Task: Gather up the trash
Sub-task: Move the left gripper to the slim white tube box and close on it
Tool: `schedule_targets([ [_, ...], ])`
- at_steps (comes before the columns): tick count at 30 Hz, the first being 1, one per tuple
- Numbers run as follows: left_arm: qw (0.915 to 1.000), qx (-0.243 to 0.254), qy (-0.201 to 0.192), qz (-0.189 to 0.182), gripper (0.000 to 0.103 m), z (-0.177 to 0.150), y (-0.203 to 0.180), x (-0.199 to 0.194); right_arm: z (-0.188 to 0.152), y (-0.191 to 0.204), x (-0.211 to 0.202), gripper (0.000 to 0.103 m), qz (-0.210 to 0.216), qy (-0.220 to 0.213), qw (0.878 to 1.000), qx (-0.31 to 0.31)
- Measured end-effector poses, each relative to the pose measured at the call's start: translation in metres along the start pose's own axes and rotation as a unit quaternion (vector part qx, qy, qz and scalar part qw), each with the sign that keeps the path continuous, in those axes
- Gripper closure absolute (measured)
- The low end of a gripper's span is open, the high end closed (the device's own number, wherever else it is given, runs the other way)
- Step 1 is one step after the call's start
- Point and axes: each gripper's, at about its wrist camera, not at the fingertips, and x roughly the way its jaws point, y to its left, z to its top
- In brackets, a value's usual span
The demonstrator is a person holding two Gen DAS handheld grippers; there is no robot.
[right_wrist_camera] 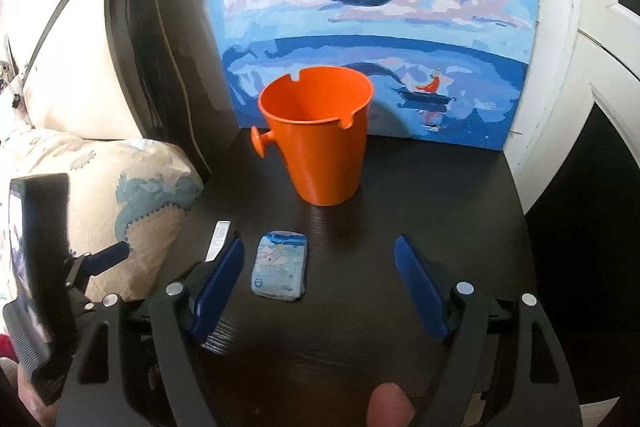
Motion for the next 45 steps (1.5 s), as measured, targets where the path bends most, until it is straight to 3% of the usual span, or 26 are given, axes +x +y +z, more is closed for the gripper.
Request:
schedule_targets([
  [15,0.9997,0.001,0.02,0.011,0.005,0.006,0.001,0.059,0.0,-0.018,-0.001,0.025,-0.012,0.0,1.0,0.015],
  [34,0.9996,0.009,0.026,0.01,0.005,0.004,-0.006,0.079,-0.019,-0.044,0.079,0.025,-0.07,0.053,0.996,0.02],
  [45,0.9992,0.015,0.031,0.019,0.005,0.0,-0.009,0.091,-0.024,-0.049,0.097,0.025,-0.082,0.072,0.994,0.02],
])
